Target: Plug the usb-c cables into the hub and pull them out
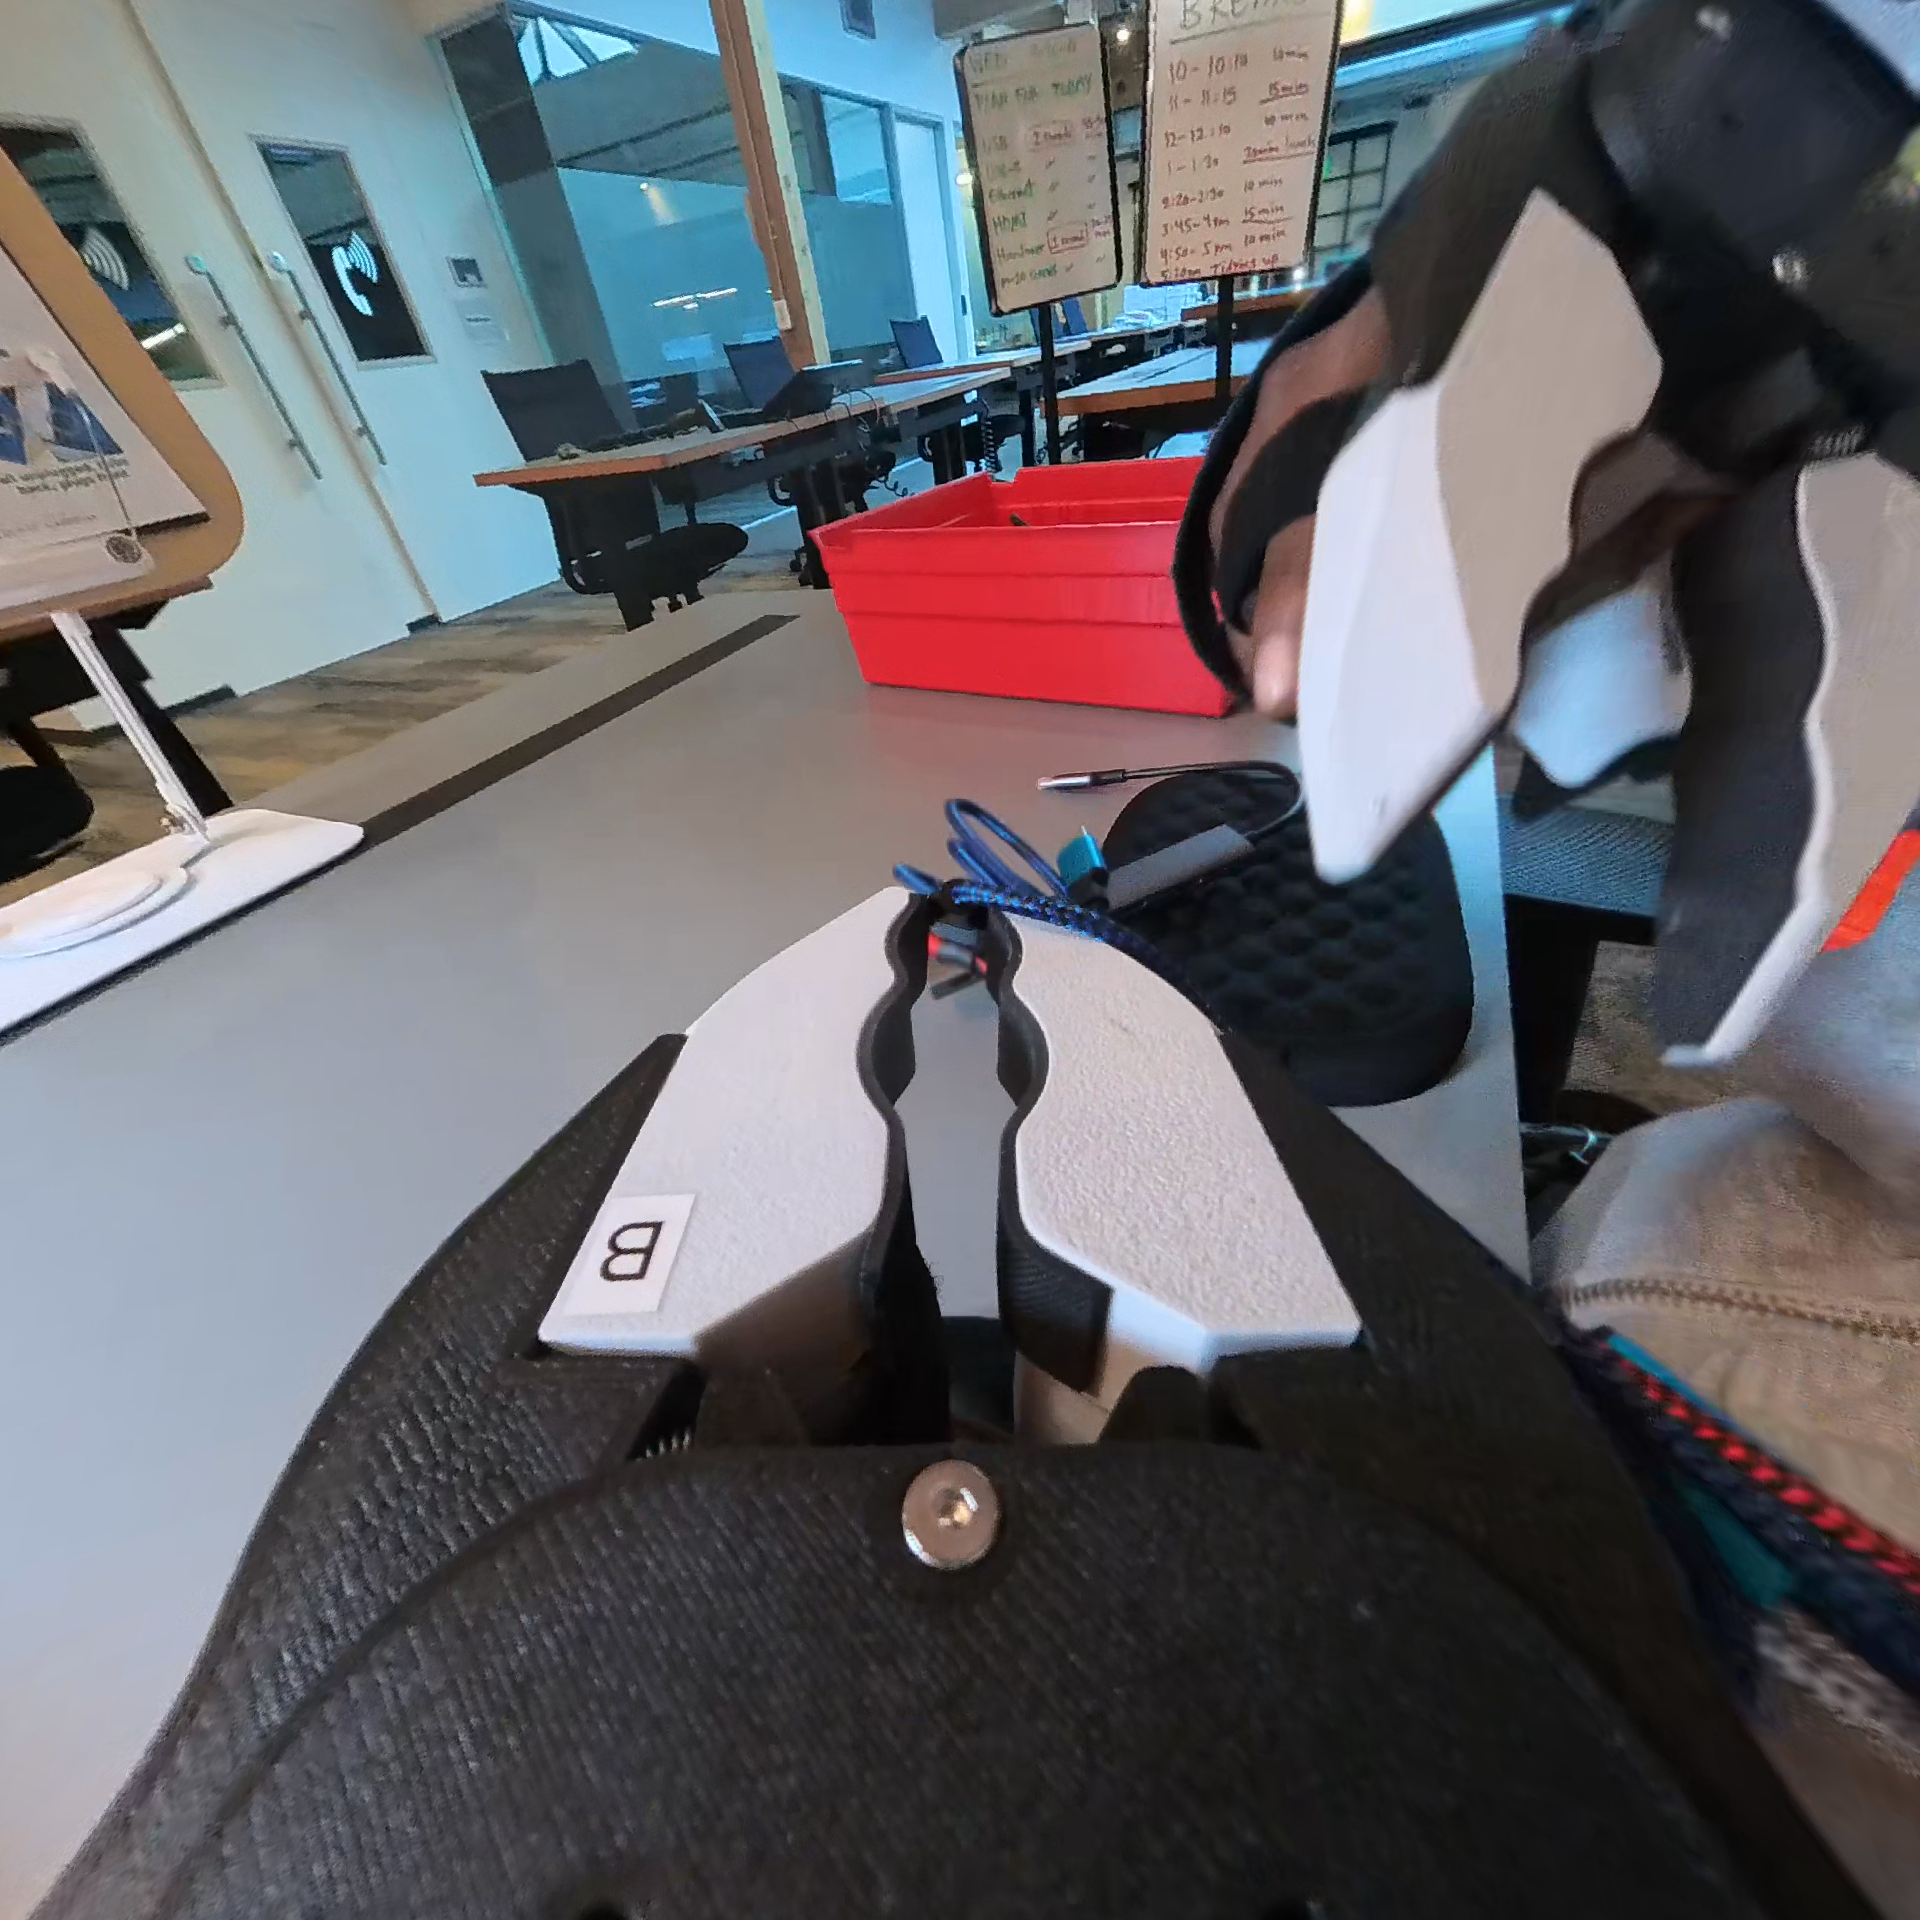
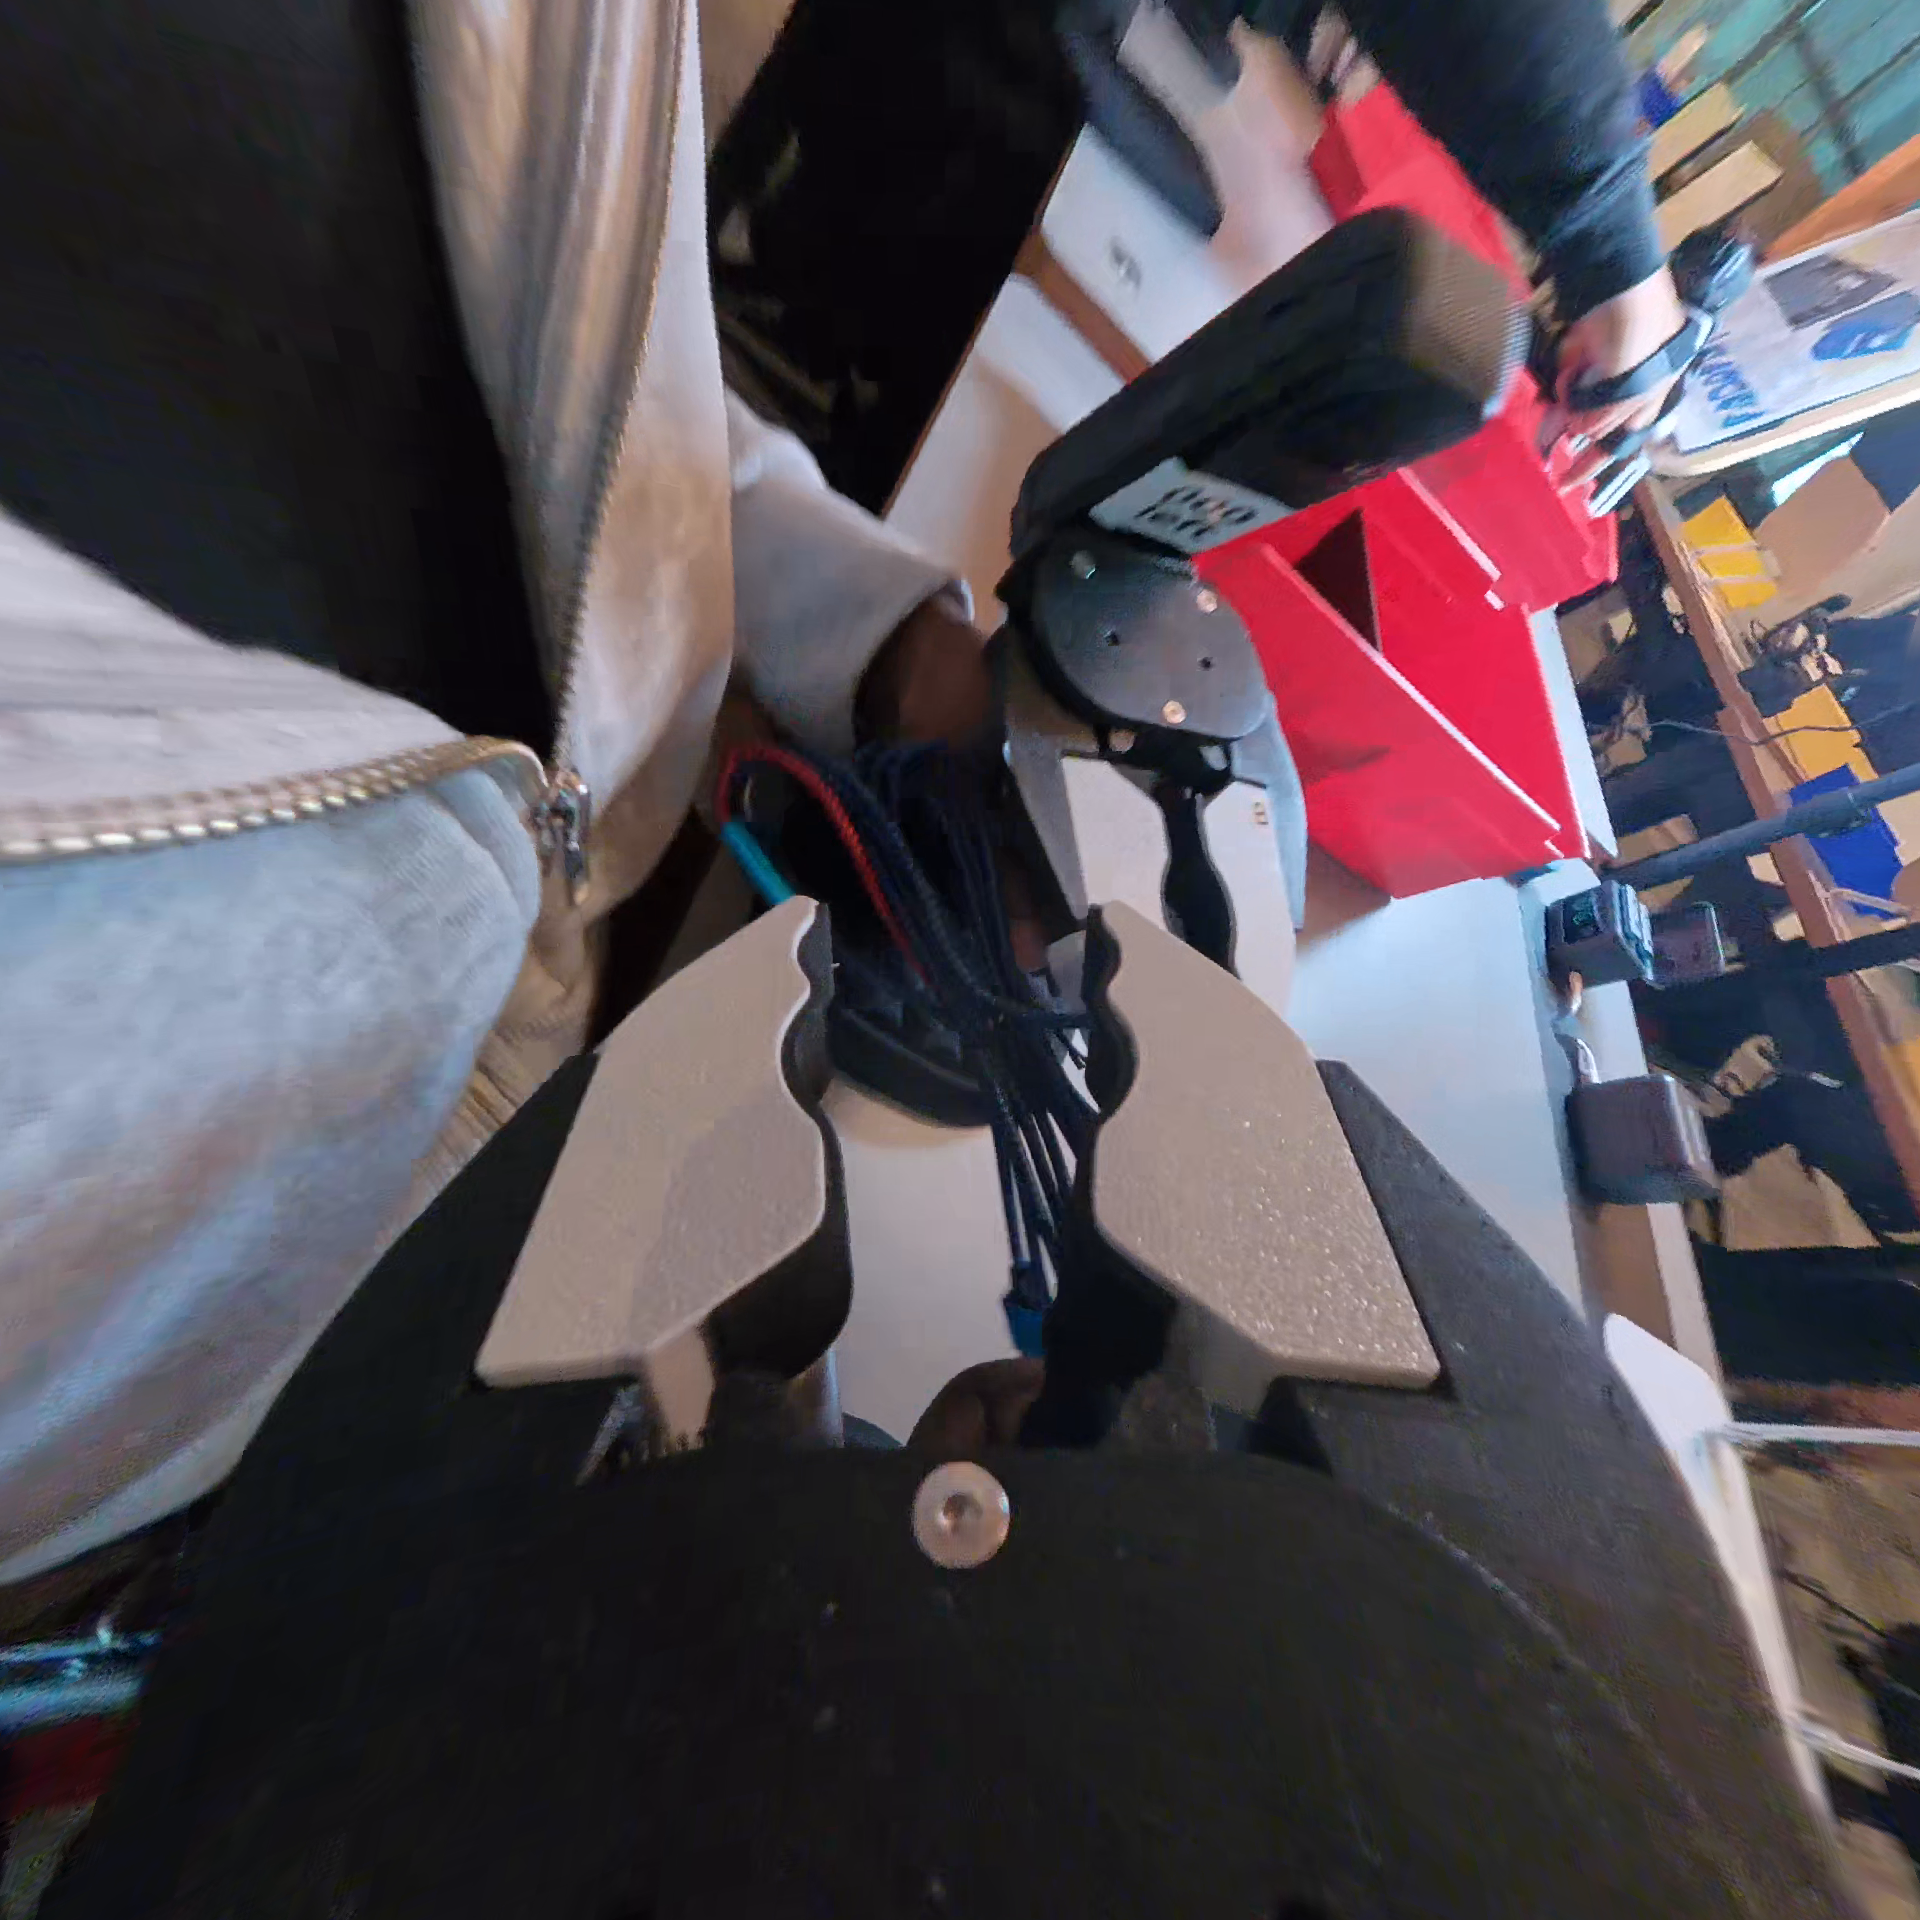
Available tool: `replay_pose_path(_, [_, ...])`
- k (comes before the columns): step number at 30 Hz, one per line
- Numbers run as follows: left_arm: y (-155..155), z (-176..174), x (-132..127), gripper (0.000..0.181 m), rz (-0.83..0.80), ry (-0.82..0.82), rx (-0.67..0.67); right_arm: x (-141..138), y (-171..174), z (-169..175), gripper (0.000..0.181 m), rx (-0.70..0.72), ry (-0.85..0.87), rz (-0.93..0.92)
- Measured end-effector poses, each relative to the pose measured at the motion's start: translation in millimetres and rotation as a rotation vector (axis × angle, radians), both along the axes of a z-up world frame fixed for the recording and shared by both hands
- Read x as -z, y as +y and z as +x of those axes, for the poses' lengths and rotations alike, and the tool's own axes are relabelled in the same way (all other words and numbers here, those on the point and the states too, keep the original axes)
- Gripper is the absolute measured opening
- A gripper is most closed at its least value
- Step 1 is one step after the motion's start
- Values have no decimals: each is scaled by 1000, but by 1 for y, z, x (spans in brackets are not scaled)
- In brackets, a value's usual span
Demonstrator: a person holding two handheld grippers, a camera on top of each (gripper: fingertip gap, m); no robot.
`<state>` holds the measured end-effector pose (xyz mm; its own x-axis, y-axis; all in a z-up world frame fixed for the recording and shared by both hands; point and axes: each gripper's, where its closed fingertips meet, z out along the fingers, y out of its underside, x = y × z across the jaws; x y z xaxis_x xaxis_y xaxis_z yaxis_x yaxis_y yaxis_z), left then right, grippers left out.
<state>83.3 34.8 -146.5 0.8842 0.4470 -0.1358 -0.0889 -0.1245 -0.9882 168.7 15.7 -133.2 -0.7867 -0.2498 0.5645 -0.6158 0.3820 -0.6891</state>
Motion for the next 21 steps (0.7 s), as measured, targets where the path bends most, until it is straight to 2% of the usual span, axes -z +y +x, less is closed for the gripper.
replay_pose_path(2, [0, 2, -2, 11, 1, 28, 0, -16, 6, 3, 45, -6, -103, -87])
replay_pose_path(4, [0, 4, -7, 11, 26, 63, 6, -35, 11, -11, 39, 71, -309, -208])
replay_pose_path(7, [-1, 9, -15, 11, 61, 138, 14, -40, 19, -58, 42, 290, -875, -296])
replay_pose_path(9, [-1, 13, -19, 11, 65, 193, 17, -42, 24, -74, 42, 296, -1258, -339])
replay_pose_path(11, [-1, 15, -21, 11, 66, 235, 17, -47, 28, -84, 34, 245, -1489, -399])
replay_pose_path(13, [-1, 18, -25, 11, 88, 263, 23, -32, 26, -88, 34, 269, -1598, -341])
replay_pose_path(17, [0, 28, -32, 11, 136, 302, 76, -22, 19, -69, 33, 149, -1724, -236])
replay_pose_path(21, [0, 31, -34, 11, 161, 294, 96, -16, 13, -56, 32, 113, -1682, -179])
